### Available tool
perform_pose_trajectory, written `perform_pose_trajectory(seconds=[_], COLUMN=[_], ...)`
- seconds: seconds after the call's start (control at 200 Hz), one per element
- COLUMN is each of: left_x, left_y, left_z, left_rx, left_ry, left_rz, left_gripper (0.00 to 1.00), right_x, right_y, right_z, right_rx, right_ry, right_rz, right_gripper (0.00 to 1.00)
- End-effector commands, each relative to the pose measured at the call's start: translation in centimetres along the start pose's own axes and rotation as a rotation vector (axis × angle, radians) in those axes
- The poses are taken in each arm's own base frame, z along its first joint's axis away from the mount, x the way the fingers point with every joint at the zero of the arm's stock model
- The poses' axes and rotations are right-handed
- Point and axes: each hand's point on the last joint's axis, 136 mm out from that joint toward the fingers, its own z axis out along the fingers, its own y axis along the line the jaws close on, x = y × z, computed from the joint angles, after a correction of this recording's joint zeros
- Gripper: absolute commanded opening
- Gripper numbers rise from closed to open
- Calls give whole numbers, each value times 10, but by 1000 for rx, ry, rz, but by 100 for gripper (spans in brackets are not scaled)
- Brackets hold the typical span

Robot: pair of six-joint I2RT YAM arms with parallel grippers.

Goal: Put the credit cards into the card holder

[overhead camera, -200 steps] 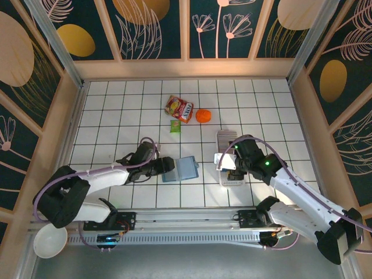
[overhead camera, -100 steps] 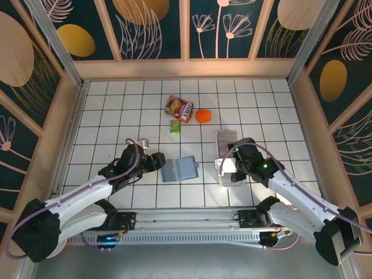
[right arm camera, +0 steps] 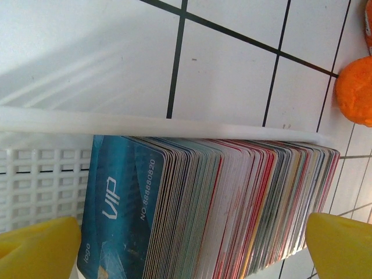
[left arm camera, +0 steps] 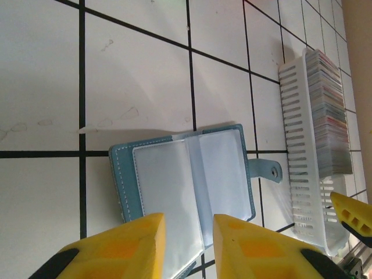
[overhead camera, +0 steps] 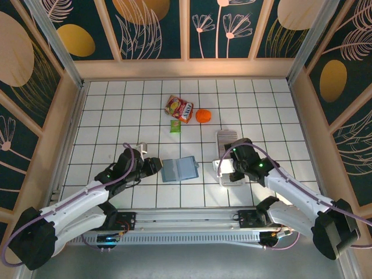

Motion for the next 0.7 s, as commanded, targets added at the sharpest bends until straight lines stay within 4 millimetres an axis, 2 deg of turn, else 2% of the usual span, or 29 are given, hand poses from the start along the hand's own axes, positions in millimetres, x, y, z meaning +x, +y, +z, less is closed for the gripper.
perform_pose_trajectory(seconds=[0.0,0.495,0.696], left_x=[3,14,14], left_y=[-3,5,5], left_z=[0,1,0], left_rx=[29,48,50], left_ry=[12,27,23], left_rz=[-17,-68,-68], left_gripper=[26,20,19], right_x=[1,7,10], right_y=[-5,4,0], right_z=[5,14,17], right_rx=[24,3,21], right_ry=[4,29,47], right_rz=[-15,-33,-33], right_gripper=[99,94,89])
